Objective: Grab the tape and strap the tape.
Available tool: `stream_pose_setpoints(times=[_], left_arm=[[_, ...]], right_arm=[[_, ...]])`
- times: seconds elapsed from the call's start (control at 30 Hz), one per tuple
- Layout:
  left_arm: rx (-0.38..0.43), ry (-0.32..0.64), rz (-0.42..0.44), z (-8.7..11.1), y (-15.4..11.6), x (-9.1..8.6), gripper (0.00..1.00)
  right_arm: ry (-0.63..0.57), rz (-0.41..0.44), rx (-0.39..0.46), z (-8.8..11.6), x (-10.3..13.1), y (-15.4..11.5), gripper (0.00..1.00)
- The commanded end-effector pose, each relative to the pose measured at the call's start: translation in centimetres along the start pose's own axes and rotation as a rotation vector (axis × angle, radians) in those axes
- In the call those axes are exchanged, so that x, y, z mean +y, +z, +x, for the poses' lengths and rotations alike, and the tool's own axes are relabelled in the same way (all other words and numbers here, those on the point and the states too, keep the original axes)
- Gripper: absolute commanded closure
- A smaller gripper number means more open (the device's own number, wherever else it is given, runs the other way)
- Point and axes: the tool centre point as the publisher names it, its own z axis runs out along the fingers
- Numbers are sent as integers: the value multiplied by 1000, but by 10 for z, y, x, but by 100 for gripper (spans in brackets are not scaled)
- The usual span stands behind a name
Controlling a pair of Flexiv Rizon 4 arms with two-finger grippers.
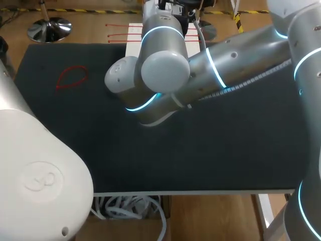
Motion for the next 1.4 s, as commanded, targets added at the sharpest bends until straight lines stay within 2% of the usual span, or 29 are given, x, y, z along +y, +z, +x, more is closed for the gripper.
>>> stream_pose_setpoints(times=[0.03,1.4], left_arm=[[3,-2,-4,0,-1,-1,100],[3,-2,-4,0,-1,-1,100]], right_arm=[[0,-3,5,-3,2,1,100],[1,-30,16,0,12,1,100]])
